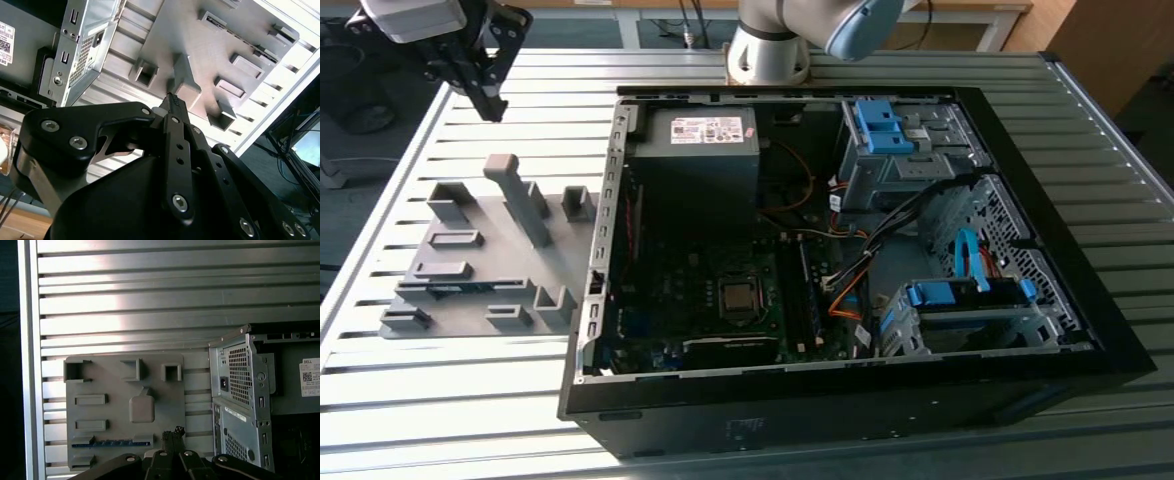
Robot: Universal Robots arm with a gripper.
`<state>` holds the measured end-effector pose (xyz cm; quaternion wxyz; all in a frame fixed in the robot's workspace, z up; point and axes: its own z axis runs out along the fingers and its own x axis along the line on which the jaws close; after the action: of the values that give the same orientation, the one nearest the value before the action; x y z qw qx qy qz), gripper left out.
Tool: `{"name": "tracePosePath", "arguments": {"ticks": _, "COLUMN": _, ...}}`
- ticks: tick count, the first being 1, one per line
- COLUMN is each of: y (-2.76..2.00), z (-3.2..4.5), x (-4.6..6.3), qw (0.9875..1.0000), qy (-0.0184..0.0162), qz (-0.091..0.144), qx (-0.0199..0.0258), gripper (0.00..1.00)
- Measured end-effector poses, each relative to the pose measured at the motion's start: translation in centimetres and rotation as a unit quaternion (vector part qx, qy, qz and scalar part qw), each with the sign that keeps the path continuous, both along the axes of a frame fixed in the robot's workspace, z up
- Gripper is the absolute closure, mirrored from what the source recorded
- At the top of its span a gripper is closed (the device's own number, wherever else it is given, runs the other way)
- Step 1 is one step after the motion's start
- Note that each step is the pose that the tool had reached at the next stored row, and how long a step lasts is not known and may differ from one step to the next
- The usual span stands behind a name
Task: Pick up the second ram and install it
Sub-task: 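Reach for the second ram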
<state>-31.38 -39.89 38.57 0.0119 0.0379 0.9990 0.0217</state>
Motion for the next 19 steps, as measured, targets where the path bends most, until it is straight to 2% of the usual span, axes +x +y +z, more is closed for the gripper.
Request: {"name": "tracePosePath", "arguments": {"ticks": 19, "y": 0.00, "z": -0.06, "x": -1.1, "qw": 1.0000, "qy": 0.0001, "qz": 0.000, "qx": 0.0000, "gripper": 0.89}}
